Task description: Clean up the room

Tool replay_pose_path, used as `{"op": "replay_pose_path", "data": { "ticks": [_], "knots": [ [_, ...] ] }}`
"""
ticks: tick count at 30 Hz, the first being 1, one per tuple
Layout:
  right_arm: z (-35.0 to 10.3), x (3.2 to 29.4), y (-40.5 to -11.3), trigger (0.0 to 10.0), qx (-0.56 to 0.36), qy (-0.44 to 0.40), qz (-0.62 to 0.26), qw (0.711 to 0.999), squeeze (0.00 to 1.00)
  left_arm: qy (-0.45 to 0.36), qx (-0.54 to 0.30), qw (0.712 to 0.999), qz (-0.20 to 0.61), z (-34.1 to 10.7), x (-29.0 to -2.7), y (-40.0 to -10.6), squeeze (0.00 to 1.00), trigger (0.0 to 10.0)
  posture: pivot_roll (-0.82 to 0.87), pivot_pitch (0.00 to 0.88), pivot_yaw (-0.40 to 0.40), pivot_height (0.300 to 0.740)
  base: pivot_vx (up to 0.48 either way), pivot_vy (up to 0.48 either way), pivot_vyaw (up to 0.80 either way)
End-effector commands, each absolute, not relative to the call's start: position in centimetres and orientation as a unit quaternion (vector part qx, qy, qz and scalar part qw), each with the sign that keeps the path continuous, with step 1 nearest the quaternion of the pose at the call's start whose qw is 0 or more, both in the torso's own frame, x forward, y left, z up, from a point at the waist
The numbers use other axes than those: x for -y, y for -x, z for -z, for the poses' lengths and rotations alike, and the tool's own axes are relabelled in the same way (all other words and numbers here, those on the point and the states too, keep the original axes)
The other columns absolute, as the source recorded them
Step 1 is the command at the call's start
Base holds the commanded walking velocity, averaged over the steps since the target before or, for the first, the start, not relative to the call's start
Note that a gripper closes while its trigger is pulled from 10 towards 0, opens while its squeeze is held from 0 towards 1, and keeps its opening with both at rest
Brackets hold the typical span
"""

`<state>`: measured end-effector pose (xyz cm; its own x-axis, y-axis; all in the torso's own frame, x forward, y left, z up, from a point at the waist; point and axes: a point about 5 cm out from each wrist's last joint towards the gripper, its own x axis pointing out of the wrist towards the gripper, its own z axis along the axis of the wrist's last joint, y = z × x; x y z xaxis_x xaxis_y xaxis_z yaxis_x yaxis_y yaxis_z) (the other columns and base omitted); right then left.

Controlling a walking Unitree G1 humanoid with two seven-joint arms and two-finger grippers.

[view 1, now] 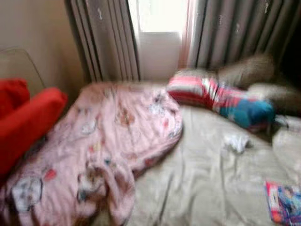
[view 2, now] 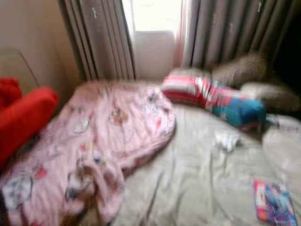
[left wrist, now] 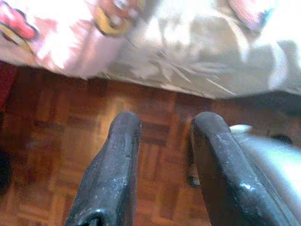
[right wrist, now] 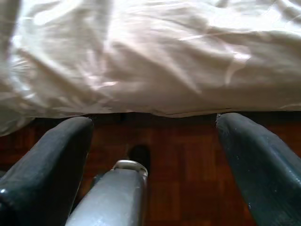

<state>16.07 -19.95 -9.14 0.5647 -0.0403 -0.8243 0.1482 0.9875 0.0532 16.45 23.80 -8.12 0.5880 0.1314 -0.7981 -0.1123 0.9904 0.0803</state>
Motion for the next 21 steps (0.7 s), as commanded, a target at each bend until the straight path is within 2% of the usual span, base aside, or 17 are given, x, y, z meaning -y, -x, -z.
{"op": "replay_pose_path", "data": {
  "ticks": [1,5,11,21],
  "knots": [
    [9.0,19.2,-16.8,10.0,-0.455,-0.061,0.044,0.887,0.00,-0.021,-0.454,0.888,-0.073,8.1,-24.4,-16.2,0.00,10.0,0.00,0.000,-0.002,0.740,0.000,0.480,0.00],
    [9.0,19.1,-16.7,10.0,-0.456,-0.051,0.033,0.888,0.00,-0.020,-0.454,0.888,-0.074,8.1,-24.4,-16.1,0.00,10.0,0.01,0.000,-0.006,0.740,0.000,0.480,0.00],
    [8.9,18.7,-17.1,10.0,-0.453,-0.054,0.033,0.889,0.00,-0.020,-0.455,0.887,-0.074,8.1,-24.4,-16.1,0.00,10.0,0.01,0.000,-0.007,0.740,0.000,0.480,0.80],
    [8.2,18.6,-18.6,10.0,-0.427,-0.070,0.047,0.900,0.00,-0.022,-0.448,0.890,-0.077,7.9,-24.5,-16.4,0.00,10.0,0.01,0.000,-0.003,0.740,0.000,0.465,0.00]
  ]
}}
